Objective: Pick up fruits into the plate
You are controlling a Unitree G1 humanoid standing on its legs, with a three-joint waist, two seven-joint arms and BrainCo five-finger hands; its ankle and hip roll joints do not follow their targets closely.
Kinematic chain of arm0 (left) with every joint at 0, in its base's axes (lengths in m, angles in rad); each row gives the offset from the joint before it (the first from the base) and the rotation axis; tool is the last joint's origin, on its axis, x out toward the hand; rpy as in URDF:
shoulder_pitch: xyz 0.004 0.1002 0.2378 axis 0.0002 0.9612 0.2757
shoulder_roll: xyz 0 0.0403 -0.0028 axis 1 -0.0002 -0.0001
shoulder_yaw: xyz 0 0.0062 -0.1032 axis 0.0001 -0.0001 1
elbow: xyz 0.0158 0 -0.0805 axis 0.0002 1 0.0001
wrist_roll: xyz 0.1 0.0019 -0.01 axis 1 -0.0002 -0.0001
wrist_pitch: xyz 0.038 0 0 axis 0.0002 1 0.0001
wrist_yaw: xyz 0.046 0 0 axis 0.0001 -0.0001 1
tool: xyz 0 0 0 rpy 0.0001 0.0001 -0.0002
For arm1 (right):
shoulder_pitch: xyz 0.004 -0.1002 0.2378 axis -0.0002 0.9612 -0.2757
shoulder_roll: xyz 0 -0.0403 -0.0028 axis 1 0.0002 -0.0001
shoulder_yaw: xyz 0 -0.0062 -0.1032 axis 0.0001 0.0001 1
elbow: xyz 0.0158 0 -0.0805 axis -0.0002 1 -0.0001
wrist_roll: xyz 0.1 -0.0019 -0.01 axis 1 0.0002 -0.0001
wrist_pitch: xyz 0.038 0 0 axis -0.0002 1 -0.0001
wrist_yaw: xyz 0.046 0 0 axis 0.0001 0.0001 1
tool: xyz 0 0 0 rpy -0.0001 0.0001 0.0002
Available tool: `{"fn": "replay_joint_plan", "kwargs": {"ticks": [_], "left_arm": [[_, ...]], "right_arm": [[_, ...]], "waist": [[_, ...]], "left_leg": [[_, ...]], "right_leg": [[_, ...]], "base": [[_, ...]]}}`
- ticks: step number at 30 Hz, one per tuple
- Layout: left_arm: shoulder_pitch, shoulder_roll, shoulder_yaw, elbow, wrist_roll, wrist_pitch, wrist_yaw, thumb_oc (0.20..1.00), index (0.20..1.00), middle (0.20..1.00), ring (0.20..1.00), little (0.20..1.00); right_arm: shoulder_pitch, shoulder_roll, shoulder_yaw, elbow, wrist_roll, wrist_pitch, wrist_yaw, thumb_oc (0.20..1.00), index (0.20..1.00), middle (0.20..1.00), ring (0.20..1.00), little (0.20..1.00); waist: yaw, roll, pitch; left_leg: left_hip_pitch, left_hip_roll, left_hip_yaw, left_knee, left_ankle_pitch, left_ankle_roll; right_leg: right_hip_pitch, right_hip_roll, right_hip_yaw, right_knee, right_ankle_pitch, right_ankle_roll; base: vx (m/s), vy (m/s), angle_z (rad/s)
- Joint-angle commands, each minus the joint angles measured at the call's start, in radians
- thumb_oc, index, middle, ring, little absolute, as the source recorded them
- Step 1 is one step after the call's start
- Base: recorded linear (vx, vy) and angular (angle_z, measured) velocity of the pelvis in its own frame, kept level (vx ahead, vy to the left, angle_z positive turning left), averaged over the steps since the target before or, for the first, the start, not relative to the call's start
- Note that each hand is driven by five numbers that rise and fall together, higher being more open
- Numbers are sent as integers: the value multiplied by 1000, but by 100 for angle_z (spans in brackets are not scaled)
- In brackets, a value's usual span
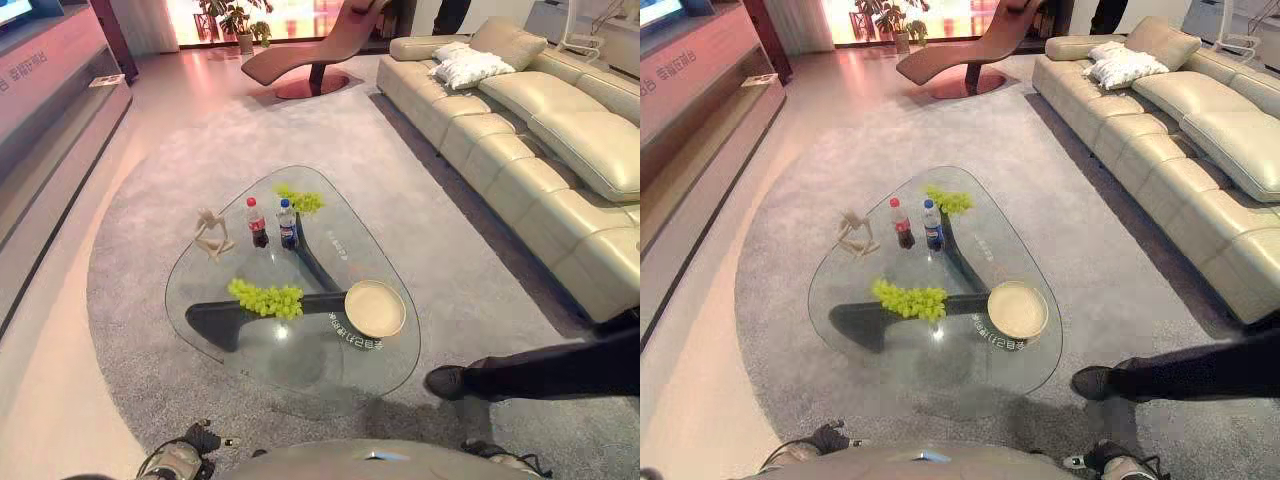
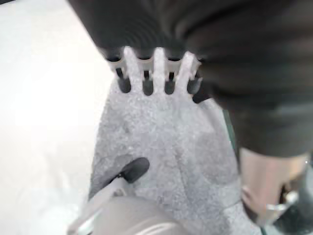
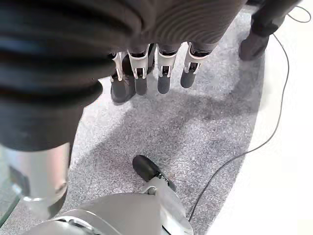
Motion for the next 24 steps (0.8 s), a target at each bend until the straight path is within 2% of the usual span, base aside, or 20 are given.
{"fn": "replay_joint_plan", "kwargs": {"ticks": [1,12,18,24], "left_arm": [[-74,8,-7,65,19,-24,-3,1000,1000,1000,1000,1000],[-72,11,-7,66,22,-12,20,1000,1000,1000,1000,1000],[-64,5,-8,66,34,-22,41,1000,1000,1000,1000,1000],[-61,13,-6,64,28,-27,61,1000,1000,1000,1000,1000]], "right_arm": [[-92,9,-13,76,10,-2,-4,1000,1000,1000,1000,1000],[-92,6,-13,78,14,0,-3,1000,1000,1000,1000,1000],[-96,7,-7,79,7,3,-5,1000,1000,1000,1000,1000],[-98,4,-9,80,16,8,-6,1000,1000,1000,1000,1000]], "waist": [[8,-14,44],[10,-15,45],[23,-15,48],[19,-9,53]], "left_leg": [[36,0,97,10,-105,16],[35,1,97,12,-107,16],[34,-24,47,17,-124,27],[34,-33,37,17,-126,31]], "right_leg": [[18,16,-44,43,-76,-5],[19,16,-43,42,-78,-6],[19,20,-16,37,-77,-8],[16,21,-2,32,-71,-7]], "base": [[178,53,-69],[0,0,0],[2,-1,-1],[13,3,-9]]}}
